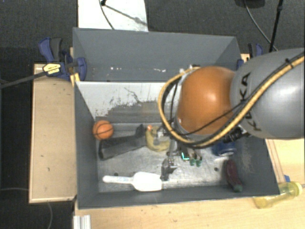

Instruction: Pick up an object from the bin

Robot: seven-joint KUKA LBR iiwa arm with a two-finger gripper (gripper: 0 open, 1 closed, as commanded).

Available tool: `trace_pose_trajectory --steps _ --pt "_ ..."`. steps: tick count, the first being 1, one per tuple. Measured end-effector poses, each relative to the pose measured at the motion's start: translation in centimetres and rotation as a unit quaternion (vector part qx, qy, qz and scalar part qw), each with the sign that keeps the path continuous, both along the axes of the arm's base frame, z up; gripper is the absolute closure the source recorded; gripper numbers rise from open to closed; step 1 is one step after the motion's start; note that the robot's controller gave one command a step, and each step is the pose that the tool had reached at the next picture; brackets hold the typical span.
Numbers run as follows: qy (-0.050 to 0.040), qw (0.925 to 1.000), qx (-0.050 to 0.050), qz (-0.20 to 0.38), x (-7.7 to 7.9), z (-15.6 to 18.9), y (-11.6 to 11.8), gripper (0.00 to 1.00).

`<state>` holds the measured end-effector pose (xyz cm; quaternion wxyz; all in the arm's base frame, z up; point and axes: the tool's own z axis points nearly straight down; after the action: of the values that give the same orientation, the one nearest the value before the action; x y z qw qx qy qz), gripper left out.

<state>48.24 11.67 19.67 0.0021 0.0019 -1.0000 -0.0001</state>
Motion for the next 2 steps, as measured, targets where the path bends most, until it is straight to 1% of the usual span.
trace_pose_trajectory --steps 1,2 --pt "-0.0033 1.0000 0.000 -0.002 0.2 0.3 0.0 0.00" --pt "-0.0070 0.9998 0.001 0.019 0.2 -4.5 0.8 0.00"
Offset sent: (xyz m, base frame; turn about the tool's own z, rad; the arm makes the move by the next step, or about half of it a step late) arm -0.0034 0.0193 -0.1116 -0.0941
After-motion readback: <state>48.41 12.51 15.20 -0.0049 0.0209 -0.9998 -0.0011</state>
